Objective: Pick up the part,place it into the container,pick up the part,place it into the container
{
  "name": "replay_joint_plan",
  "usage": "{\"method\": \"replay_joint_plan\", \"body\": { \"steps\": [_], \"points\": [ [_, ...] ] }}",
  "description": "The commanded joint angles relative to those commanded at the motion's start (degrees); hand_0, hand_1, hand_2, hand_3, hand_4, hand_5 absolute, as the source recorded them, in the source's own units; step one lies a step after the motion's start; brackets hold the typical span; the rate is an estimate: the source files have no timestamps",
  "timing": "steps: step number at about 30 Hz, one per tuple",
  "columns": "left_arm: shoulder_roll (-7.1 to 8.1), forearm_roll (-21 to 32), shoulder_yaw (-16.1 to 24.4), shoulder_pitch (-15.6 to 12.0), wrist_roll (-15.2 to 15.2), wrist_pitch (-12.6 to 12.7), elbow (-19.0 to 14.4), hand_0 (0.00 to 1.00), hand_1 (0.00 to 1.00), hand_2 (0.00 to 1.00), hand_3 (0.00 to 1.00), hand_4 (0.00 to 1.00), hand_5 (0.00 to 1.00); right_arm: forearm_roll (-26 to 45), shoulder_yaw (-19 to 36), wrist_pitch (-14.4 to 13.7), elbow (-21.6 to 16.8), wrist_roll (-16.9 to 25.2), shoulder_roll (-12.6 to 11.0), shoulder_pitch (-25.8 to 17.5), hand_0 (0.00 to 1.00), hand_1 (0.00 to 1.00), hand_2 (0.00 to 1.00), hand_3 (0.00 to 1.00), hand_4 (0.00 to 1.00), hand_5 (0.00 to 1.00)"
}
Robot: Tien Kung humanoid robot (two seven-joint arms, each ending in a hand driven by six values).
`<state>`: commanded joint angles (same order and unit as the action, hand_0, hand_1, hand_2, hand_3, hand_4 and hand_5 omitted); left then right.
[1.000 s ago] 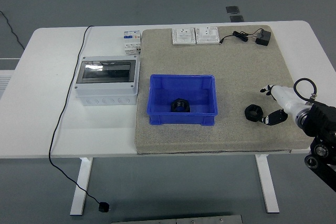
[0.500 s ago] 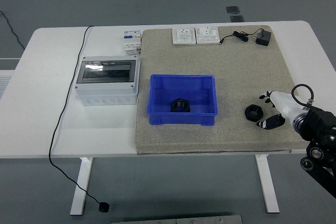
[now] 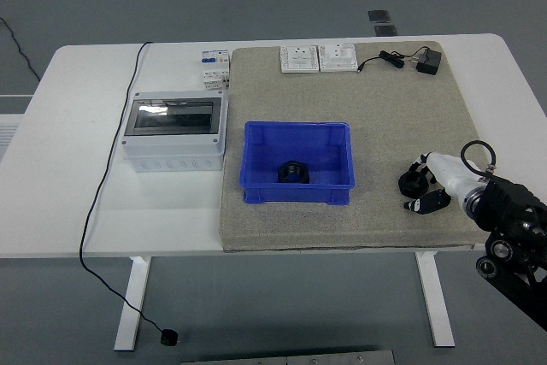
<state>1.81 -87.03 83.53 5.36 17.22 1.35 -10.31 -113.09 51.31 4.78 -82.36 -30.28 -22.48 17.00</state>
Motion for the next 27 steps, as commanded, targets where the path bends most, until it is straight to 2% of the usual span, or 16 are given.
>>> {"method": "replay_joint_plan", "body": {
  "steps": [1, 6, 7, 18, 23, 27],
  "points": [
    [0.0, -0.01, 0.0, 0.01, -0.01, 0.0, 0.0, 0.729, 0.575, 0.591, 0.683, 0.718, 0.733, -0.23, -0.14, -0.44, 0.15, 0.15, 0.07, 0.05, 0.431, 0.455, 0.542, 0.58, 0.647, 0.165],
    [0.02, 0.03, -0.06, 0.02, -0.07, 0.03, 0.0, 0.729, 0.575, 0.591, 0.683, 0.718, 0.733, -2.43, -0.39, -2.94, 0.51, 0.93, 0.24, 0.15, 0.431, 0.455, 0.542, 0.58, 0.647, 0.165],
    [0.02, 0.02, -0.06, 0.02, -0.09, 0.04, 0.0, 0.729, 0.575, 0.59, 0.682, 0.718, 0.733, -2.84, -0.43, -3.11, 0.56, 0.98, 0.24, 0.18, 0.365, 0.439, 0.517, 0.568, 0.543, 0.104],
    [0.02, -0.39, 0.27, 0.02, -0.69, 0.11, 0.0, 0.729, 0.575, 0.588, 0.683, 0.716, 0.732, -6.71, -1.04, -3.39, 0.78, 1.39, -0.84, 1.07, 0.351, 0.445, 0.52, 0.573, 0.524, 0.074],
    [0.07, -0.42, 0.37, -0.03, -0.95, 0.18, 0.0, 0.729, 0.575, 0.588, 0.684, 0.714, 0.731, -4.65, -0.85, -7.13, -4.1, 4.37, -2.49, 4.45, 0.343, 0.456, 0.528, 0.578, 0.526, 0.074],
    [0.14, -0.7, 0.5, -0.05, -1.08, 0.21, 0.0, 0.729, 0.575, 0.587, 0.686, 0.716, 0.733, -4.7, -2.12, -10.99, -8.61, 7.8, -1.93, 8.92, 0.365, 0.469, 0.536, 0.577, 0.528, 0.076]
  ]
}}
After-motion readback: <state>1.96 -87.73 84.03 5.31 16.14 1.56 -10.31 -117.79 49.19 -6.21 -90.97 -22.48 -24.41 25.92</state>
